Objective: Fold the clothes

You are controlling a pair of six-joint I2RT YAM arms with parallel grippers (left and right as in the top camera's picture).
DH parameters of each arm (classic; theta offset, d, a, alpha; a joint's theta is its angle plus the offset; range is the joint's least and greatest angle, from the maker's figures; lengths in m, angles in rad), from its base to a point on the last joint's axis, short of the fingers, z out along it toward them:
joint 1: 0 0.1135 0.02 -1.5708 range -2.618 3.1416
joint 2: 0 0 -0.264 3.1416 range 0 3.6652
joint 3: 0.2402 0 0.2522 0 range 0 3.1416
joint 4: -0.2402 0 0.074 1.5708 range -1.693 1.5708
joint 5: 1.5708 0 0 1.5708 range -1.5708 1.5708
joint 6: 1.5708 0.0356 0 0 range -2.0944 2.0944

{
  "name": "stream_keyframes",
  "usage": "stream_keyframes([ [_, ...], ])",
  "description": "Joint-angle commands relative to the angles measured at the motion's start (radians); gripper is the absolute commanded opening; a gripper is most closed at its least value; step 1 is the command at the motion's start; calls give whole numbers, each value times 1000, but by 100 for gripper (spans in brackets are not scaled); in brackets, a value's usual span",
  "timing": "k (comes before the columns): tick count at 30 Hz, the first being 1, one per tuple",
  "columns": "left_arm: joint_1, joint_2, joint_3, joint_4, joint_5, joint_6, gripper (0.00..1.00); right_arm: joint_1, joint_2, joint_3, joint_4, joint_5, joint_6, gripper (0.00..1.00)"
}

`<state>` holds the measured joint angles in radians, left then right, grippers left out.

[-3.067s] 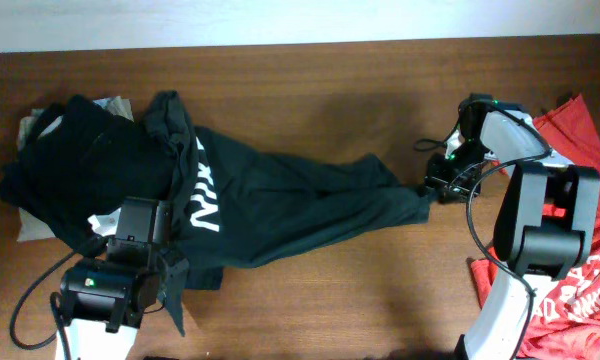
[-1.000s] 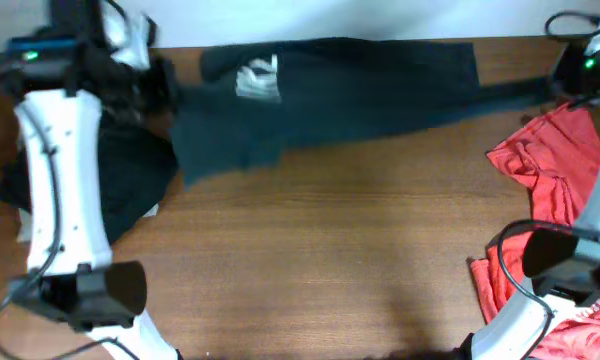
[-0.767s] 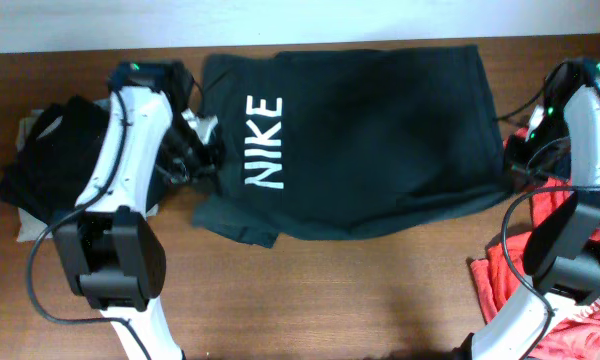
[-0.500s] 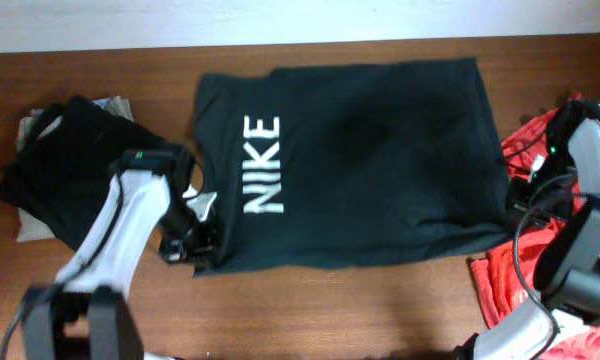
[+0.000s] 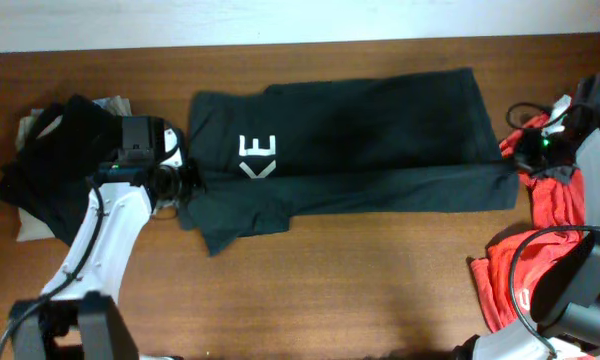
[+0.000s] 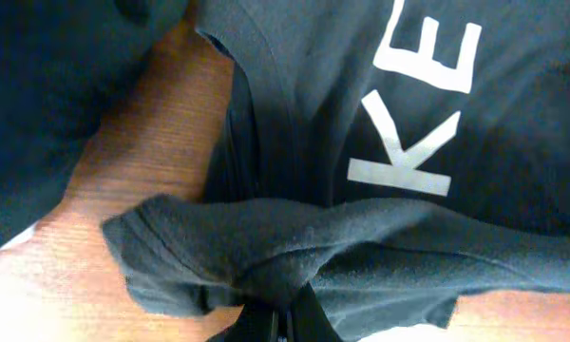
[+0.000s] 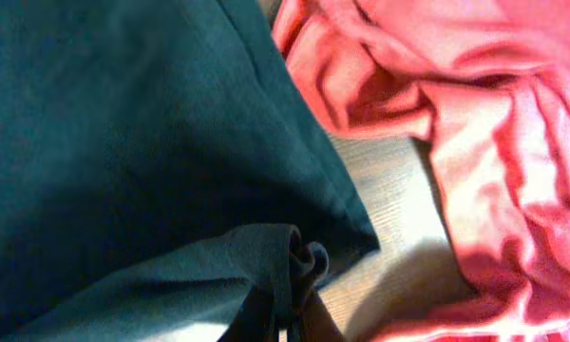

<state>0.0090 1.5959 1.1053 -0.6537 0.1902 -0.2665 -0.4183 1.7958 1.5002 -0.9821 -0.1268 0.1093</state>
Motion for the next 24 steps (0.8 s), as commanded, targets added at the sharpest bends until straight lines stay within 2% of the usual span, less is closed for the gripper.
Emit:
stream_keyframes([
  [1,7,87,5,132,8,-10,0,25,41,1,73,-1,11,4],
  [5,7,105,5,272,7,-10,1,26,64,1,179,-1,11,4],
  [7,7,105,5,307,6,-10,6,26,64,1,214,-1,11,6],
  [8,7,105,5,317,6,-10,26,27,64,1,224,-1,11,11],
  [9,7,105,5,330,7,-10,68,26,64,1,232,-1,10,38],
  [10,7,105,5,327,7,-10,80,26,64,1,229,0,10,54],
  [12,6,105,5,264,13,-10,80,26,64,-3,201,0,10,63],
  [16,-6,105,5,75,61,-10,80,26,64,-108,194,7,-1,67],
  [19,-50,105,5,47,60,2,80,26,64,-250,288,7,-1,69],
  [20,-69,105,5,45,61,2,80,26,64,-299,329,7,-1,75],
  [24,-113,105,5,28,61,2,80,24,63,-268,327,2,-1,76],
])
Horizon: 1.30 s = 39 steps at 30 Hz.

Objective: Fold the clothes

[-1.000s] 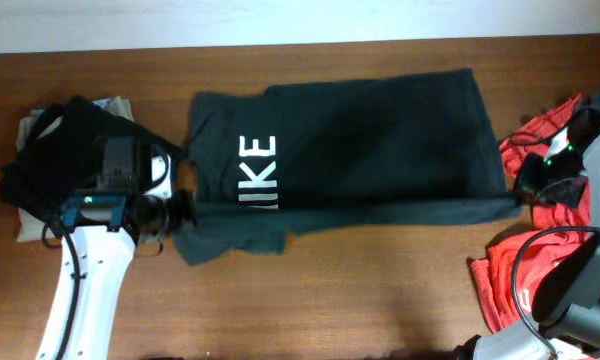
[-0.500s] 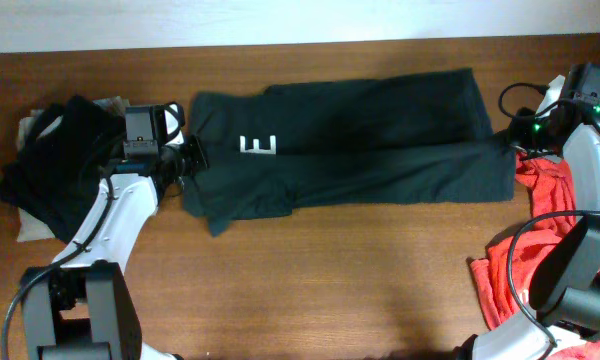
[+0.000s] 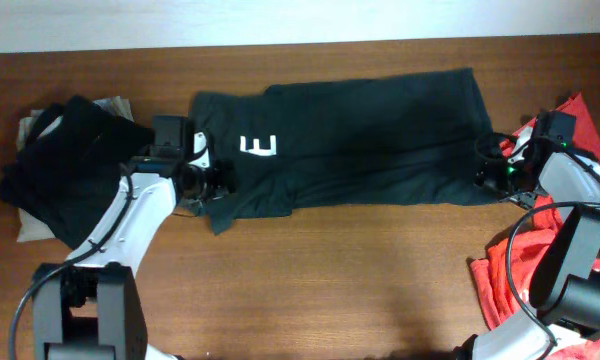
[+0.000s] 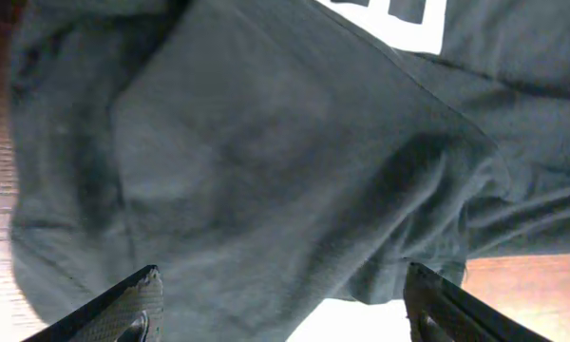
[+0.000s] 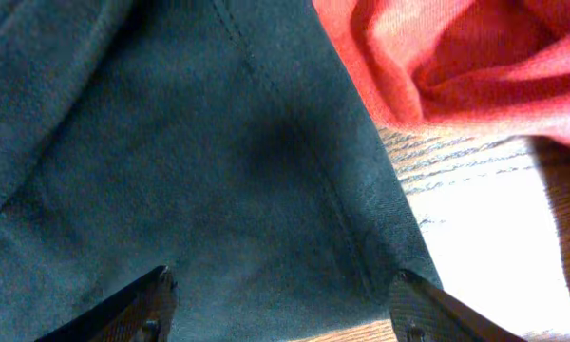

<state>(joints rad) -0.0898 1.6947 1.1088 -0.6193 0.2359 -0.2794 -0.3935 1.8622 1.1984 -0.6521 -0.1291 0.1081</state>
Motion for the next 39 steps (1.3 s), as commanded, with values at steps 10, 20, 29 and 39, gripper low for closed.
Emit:
stream_keyframes([
  [10,-166,79,-16,2,-13,71,80,1,-2,-31,-15,9,0,64],
  [20,-139,-42,52,-248,-285,2,81,1,-2,-31,-20,9,0,64],
  [29,-117,69,-56,-164,-189,-65,57,0,-2,-31,-21,9,0,64],
  [39,18,20,252,-24,-138,-12,2,0,-2,-31,-20,10,0,64],
])
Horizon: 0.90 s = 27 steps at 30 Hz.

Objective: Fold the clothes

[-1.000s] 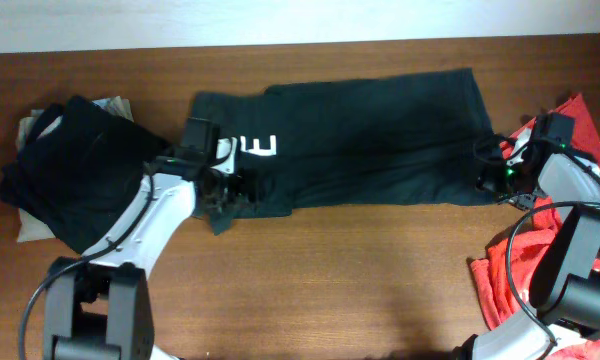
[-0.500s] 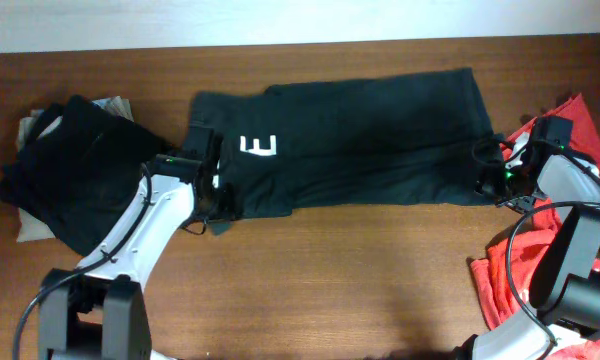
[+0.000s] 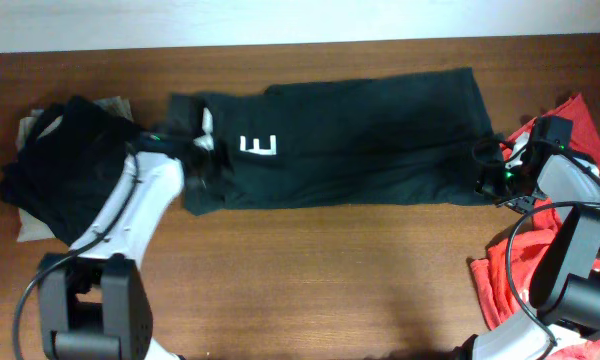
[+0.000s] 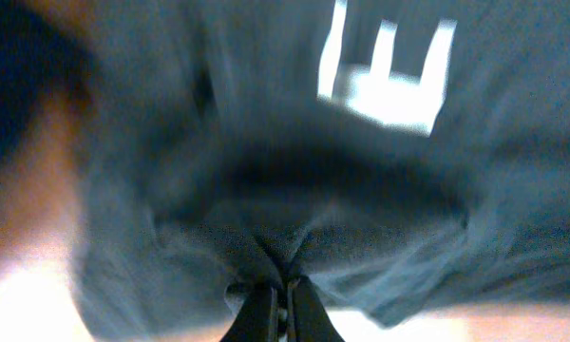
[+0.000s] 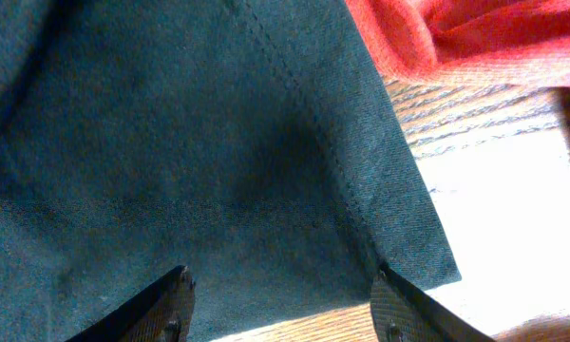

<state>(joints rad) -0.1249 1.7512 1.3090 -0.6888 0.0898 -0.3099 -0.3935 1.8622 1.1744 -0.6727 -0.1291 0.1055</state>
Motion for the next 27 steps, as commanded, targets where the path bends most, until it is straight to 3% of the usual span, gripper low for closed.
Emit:
stream_keyframes([
  [1,69,-29,51,39,8,19,32,0,-2,-6,0,10,3,64],
  [2,69,-18,51,-5,7,20,55,0,-2,-6,0,10,3,64],
  [5,69,0,50,-138,8,19,61,1,-2,-7,0,9,3,64],
  [9,68,5,-13,-172,8,19,62,1,-2,-3,15,-3,3,68],
  [10,68,15,-63,-104,8,19,61,1,-5,29,-6,-24,2,60],
  [14,67,54,-111,90,77,50,58,1,-48,200,-90,-18,-37,61],
  [18,67,165,-111,157,132,53,58,2,5,210,-71,-54,-138,57],
  [21,67,224,-111,112,131,54,58,2,84,209,-95,-103,-180,44],
  [27,68,227,-112,-201,3,54,58,0,125,125,-132,7,-198,45],
])
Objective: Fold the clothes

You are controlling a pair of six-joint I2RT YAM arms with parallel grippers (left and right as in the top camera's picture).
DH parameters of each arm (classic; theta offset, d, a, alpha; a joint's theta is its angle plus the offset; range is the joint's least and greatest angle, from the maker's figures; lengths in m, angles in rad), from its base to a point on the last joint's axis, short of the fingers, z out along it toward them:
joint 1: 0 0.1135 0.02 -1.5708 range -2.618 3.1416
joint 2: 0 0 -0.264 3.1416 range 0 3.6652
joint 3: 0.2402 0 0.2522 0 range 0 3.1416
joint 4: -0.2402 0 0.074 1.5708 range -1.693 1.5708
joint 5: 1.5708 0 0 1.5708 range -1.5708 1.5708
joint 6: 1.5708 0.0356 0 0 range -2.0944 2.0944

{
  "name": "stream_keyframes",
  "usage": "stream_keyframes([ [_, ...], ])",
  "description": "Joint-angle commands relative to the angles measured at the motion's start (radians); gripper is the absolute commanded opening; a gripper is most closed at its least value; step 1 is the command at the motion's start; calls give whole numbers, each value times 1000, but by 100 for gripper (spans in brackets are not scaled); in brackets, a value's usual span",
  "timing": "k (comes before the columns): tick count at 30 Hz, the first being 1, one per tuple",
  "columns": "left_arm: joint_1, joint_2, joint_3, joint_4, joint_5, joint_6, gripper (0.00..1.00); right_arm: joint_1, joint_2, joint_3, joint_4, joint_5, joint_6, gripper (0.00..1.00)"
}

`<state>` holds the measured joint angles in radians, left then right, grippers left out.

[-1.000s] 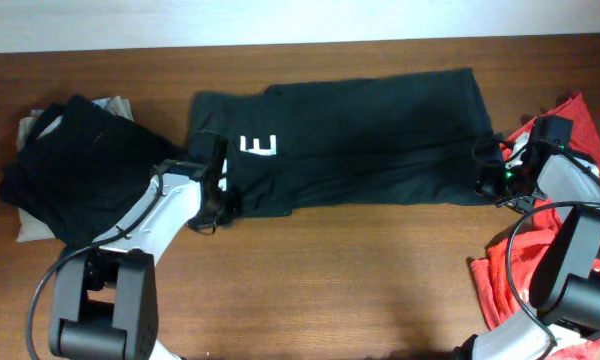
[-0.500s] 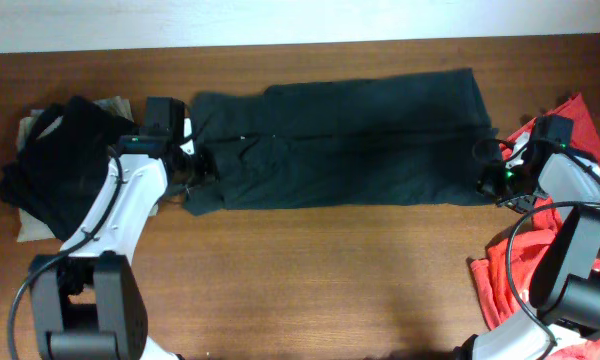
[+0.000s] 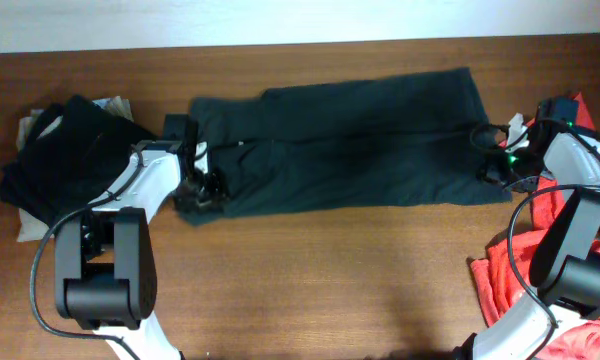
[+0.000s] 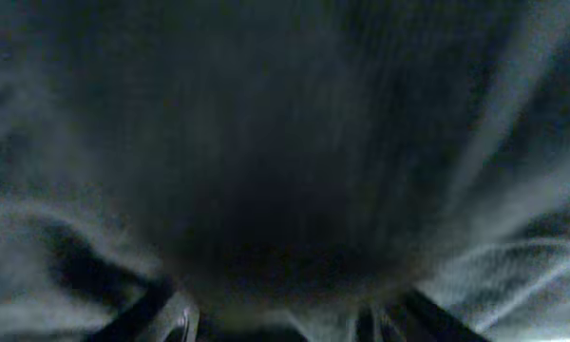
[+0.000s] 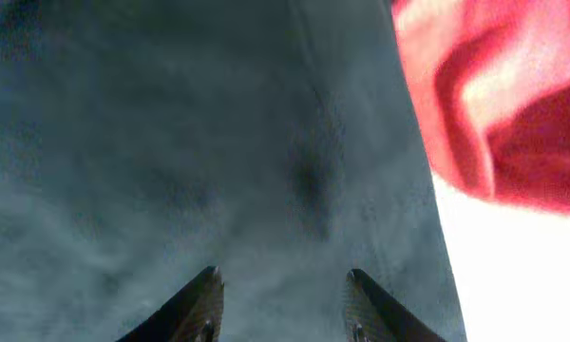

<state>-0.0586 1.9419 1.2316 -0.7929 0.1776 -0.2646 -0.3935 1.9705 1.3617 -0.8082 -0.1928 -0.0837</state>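
A dark green T-shirt (image 3: 350,135) lies as a long folded strip across the middle of the table, with no print showing. My left gripper (image 3: 195,187) sits low on the strip's left end. In the left wrist view the picture is blurred, dark cloth fills it, and the gripper (image 4: 277,325) is open with its fingers (image 4: 176,318) spread on the cloth. My right gripper (image 3: 500,165) is at the strip's right end. It is open (image 5: 280,309) over flat dark cloth, nothing between its fingers (image 5: 204,304).
A heap of dark clothes (image 3: 60,160) on a beige cloth lies at the far left. Red clothes (image 3: 540,260) are piled at the right edge, close behind my right gripper and showing red (image 5: 494,104) in its view. The brown table (image 3: 310,280) stretches along the front.
My left gripper was shut on a bunch of cloth beside the white letter E. Now it is open on the left end and the letter is covered. The right gripper has shifted slightly farther back, still open.
First both grippers were shut on the shirt's near corners, with the letters K and E showing. Then both stood open, the near edge lay folded over and only E showed. Then the left gripper was shut on the left end. Now that end is folded in.
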Motion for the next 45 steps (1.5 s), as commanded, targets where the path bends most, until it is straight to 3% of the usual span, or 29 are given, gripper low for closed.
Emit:
stream_keyframes([
  [1,1,36,-34,-127,-92,9,58,-1,17,-93,14,87,-4,45],
  [4,3,35,-34,-213,-114,35,60,-2,16,-109,-73,310,154,43],
  [6,3,35,-34,-291,-193,36,62,-9,16,-109,-110,311,161,41],
  [8,3,31,-34,-340,-227,43,62,-33,16,-107,-207,390,293,40],
  [11,24,-21,-34,-362,-236,51,62,-85,-14,-106,-268,343,306,33],
  [14,48,-182,-26,-323,-218,66,63,-71,-145,-87,-263,291,298,35],
  [16,47,-307,-4,-247,-112,103,70,-55,-238,-40,-255,192,227,41],
  [17,47,-372,-2,-154,-61,103,85,-44,-281,-13,-249,118,167,47],
  [19,44,-415,-2,56,25,126,86,-19,-351,39,-243,-44,87,79],
  [20,39,-400,-2,148,51,147,86,-12,-373,43,-244,-119,87,98],
  [22,40,-334,21,269,52,150,86,-11,-384,43,-248,-195,87,99],
  [27,39,-107,209,362,52,158,85,-10,-382,43,-245,-188,82,99],
  [31,39,56,229,524,51,158,85,5,-381,43,-244,-188,71,99],
  [35,39,279,435,360,15,159,85,86,-377,43,-245,-95,61,98],
  [40,39,347,462,243,-47,169,85,105,-375,43,-244,-79,61,99],
  [41,39,349,462,229,-47,169,77,105,-375,43,-245,-79,61,98],
  [42,38,349,462,204,-37,169,61,105,-375,43,-245,-79,61,99],
  [44,34,349,462,177,-35,169,56,105,-375,43,-245,-79,61,99],
  [45,34,349,462,177,-35,169,42,105,-375,43,-245,-79,61,99],
])
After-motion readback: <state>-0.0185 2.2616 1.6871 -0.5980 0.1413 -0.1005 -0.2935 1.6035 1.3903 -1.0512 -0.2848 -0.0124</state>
